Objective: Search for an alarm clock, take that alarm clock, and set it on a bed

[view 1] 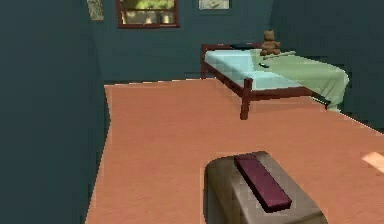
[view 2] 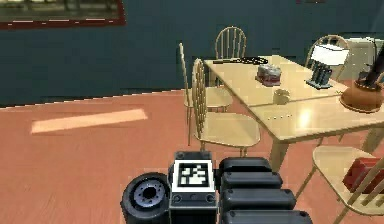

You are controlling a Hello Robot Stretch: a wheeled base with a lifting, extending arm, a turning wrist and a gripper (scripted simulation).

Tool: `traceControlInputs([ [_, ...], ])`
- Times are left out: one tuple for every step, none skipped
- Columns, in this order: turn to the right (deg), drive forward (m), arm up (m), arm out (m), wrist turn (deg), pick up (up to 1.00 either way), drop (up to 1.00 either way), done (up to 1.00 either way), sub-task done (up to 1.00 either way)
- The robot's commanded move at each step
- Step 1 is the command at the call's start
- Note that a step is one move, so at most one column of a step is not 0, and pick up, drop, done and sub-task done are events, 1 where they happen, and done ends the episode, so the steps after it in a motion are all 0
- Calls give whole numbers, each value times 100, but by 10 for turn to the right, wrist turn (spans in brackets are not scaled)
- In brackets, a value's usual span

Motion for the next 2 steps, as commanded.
traceControlInputs([
  [0,100,0,0,0,0,0,0,0],
  [30,0,0,0,0,0,0,0,0],
])
